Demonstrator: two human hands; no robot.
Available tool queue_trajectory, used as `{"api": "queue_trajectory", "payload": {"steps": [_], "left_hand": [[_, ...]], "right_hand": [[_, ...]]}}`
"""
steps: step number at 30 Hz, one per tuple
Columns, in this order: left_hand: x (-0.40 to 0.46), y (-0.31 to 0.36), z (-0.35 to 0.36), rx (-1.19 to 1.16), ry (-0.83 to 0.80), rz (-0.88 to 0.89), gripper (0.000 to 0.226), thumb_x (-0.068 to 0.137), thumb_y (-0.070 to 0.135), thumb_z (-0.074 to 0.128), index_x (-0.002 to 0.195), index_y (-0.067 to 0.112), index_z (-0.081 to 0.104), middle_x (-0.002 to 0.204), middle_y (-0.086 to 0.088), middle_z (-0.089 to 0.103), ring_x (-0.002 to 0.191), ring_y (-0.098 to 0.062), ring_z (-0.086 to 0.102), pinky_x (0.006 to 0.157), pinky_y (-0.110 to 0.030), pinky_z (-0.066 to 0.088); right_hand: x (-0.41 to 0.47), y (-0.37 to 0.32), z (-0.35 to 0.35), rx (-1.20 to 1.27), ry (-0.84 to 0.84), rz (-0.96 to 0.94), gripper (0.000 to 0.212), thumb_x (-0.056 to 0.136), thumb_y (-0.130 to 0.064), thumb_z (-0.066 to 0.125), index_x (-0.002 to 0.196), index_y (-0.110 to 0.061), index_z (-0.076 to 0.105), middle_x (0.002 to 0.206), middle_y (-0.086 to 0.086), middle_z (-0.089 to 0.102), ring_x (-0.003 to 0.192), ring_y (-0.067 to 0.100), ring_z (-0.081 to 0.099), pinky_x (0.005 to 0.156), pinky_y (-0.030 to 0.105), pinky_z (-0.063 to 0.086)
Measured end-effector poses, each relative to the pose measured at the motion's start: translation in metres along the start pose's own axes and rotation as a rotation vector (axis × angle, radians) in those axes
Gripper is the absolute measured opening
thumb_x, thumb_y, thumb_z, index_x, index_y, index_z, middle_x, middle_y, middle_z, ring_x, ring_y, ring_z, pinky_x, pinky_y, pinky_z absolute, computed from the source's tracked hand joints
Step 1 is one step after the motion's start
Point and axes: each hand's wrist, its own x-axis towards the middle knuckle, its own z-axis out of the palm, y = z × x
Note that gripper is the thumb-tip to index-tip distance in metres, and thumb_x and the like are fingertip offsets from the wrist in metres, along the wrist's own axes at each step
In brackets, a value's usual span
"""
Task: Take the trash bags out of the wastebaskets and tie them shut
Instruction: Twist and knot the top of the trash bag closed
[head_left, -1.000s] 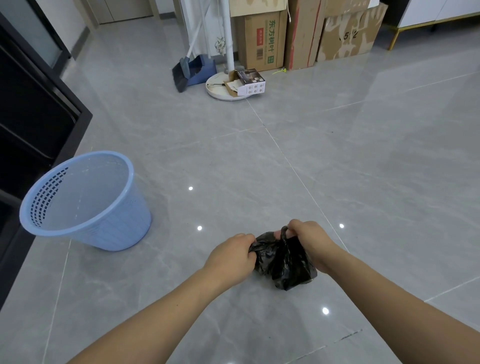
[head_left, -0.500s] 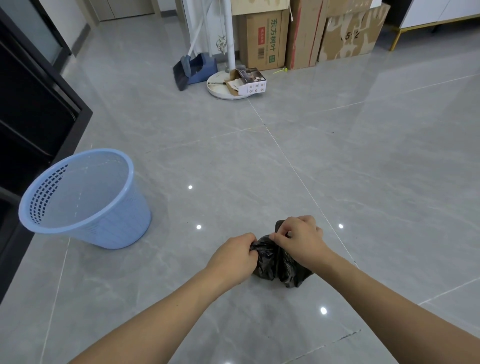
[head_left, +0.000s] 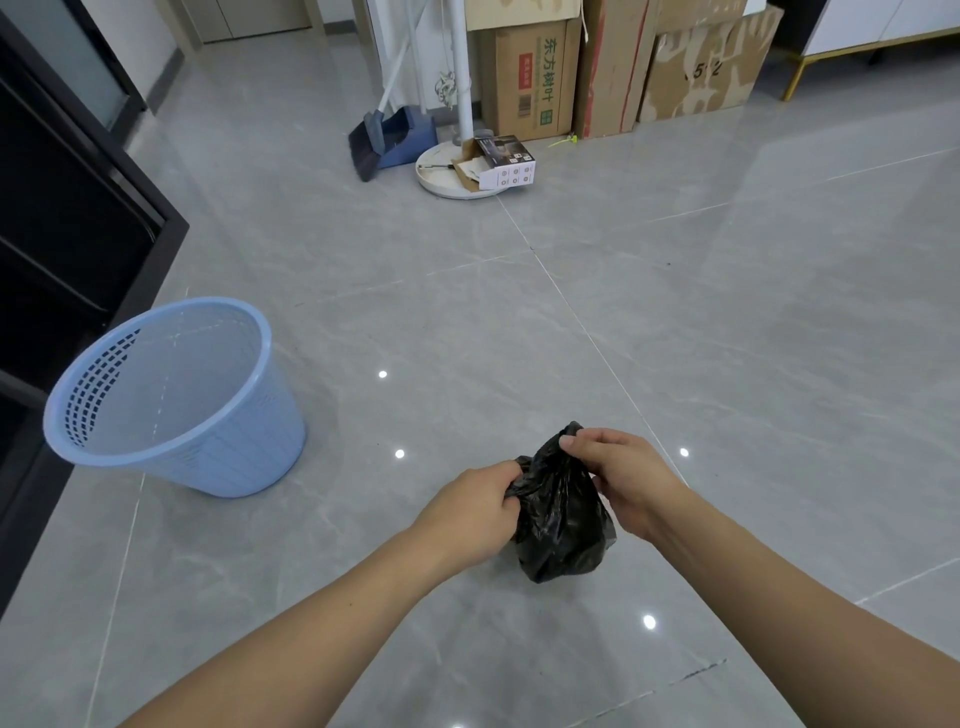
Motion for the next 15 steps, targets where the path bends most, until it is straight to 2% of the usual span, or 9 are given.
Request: {"api": "queue_trajectory", "payload": {"steps": [3, 5, 7, 9, 10, 13, 15], "left_hand": [[0.001, -0.002, 0.002, 0.008, -0.051, 0.026, 0.023, 0.094, 0.012, 0.038, 0.094, 0.029, 0.054, 0.080, 0.005, 0.059, 0.067, -0.014, 0.051, 0.057, -0.026, 0.039], [0.001, -0.003, 0.003, 0.022, -0.073, 0.025, 0.026, 0.093, 0.011, 0.038, 0.104, 0.023, 0.058, 0.085, 0.004, 0.059, 0.069, -0.015, 0.051, 0.060, -0.027, 0.041], [0.000, -0.005, 0.003, 0.014, -0.077, 0.008, 0.026, 0.092, 0.009, 0.038, 0.093, 0.027, 0.057, 0.079, 0.005, 0.057, 0.065, -0.013, 0.049, 0.059, -0.026, 0.040], [0.001, -0.007, 0.001, -0.012, -0.072, -0.024, 0.031, 0.092, 0.009, 0.039, 0.077, 0.034, 0.050, 0.073, 0.008, 0.055, 0.063, -0.011, 0.048, 0.058, -0.026, 0.040], [0.001, -0.009, 0.001, -0.029, -0.076, -0.038, 0.032, 0.091, 0.009, 0.039, 0.075, 0.035, 0.049, 0.073, 0.008, 0.055, 0.063, -0.011, 0.049, 0.058, -0.025, 0.041], [0.001, -0.011, -0.001, -0.078, -0.130, -0.061, 0.030, 0.091, 0.006, 0.038, 0.093, 0.026, 0.060, 0.076, 0.007, 0.058, 0.063, -0.010, 0.050, 0.059, -0.022, 0.042], [0.001, -0.010, -0.002, -0.097, -0.170, -0.083, 0.034, 0.091, 0.006, 0.036, 0.106, 0.021, 0.062, 0.076, 0.005, 0.057, 0.060, -0.011, 0.048, 0.049, -0.018, 0.041]], "right_hand": [[0.003, 0.007, 0.000, -0.125, 0.016, -0.044, 0.011, 0.086, -0.007, 0.069, 0.095, 0.001, 0.070, 0.087, 0.015, 0.072, 0.071, 0.020, 0.069, 0.053, 0.020, 0.054], [0.006, 0.011, 0.002, -0.203, -0.052, -0.045, 0.015, 0.089, -0.009, 0.065, 0.085, 0.004, 0.070, 0.078, 0.018, 0.067, 0.065, 0.023, 0.065, 0.059, 0.026, 0.054], [0.009, 0.012, 0.003, -0.282, -0.129, -0.054, 0.017, 0.089, -0.008, 0.062, 0.074, -0.001, 0.067, 0.066, 0.010, 0.052, 0.054, 0.015, 0.050, 0.055, 0.024, 0.042], [0.013, 0.011, 0.001, -0.340, -0.170, -0.061, 0.016, 0.088, -0.005, 0.063, 0.073, -0.004, 0.068, 0.062, 0.004, 0.052, 0.052, 0.010, 0.047, 0.054, 0.021, 0.038], [0.014, 0.010, -0.001, -0.377, -0.188, -0.063, 0.014, 0.087, -0.005, 0.064, 0.074, -0.006, 0.068, 0.060, 0.003, 0.054, 0.050, 0.009, 0.048, 0.053, 0.020, 0.038], [0.015, 0.008, -0.006, -0.481, -0.239, -0.093, 0.010, 0.082, -0.007, 0.070, 0.075, -0.009, 0.064, 0.062, 0.003, 0.057, 0.054, 0.010, 0.049, 0.052, 0.019, 0.038], [0.016, 0.006, -0.007, -0.496, -0.226, -0.132, 0.016, 0.080, -0.003, 0.072, 0.079, -0.009, 0.057, 0.062, 0.004, 0.056, 0.055, 0.013, 0.049, 0.051, 0.017, 0.039]]}}
